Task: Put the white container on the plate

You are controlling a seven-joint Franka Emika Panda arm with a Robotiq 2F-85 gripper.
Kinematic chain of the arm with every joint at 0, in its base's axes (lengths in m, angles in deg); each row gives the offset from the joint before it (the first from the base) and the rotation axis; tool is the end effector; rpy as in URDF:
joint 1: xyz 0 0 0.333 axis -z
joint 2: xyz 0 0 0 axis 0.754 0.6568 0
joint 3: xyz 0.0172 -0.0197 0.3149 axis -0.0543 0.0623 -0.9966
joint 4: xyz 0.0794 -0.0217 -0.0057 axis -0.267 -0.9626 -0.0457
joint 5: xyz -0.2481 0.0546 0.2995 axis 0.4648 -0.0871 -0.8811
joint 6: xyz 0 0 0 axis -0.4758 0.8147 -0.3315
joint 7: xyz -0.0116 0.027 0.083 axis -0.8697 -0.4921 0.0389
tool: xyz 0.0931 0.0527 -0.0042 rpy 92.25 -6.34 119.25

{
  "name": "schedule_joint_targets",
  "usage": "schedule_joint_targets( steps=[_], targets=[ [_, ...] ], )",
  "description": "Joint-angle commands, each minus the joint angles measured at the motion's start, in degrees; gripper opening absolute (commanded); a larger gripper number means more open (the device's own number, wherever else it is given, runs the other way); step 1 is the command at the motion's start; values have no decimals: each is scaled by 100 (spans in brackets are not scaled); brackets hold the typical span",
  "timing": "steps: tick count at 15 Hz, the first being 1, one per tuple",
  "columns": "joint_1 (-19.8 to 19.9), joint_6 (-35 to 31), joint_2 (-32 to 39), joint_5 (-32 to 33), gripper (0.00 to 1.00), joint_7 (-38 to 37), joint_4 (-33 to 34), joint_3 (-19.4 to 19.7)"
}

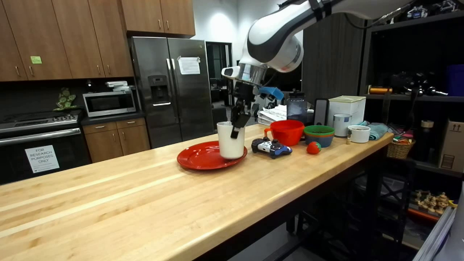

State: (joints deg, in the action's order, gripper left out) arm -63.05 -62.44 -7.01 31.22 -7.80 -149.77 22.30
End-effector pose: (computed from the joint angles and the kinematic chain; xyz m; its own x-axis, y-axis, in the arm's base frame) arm 0.5052 0.2503 0.4793 0.2919 0.8896 0.3512 0.9482 -0.3172 0.0156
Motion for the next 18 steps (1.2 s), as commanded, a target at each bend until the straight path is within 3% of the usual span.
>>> schedule_joint_targets(
  steps=[1, 6, 12, 18],
  targets=[
    [52, 109, -10, 226, 2, -132, 59, -15],
    [94, 202, 18, 530, 2, -105, 146, 18],
    [26, 1, 213, 71, 2, 68, 268, -61],
    [-38, -86, 573, 60, 2, 21, 684, -303]
  ],
)
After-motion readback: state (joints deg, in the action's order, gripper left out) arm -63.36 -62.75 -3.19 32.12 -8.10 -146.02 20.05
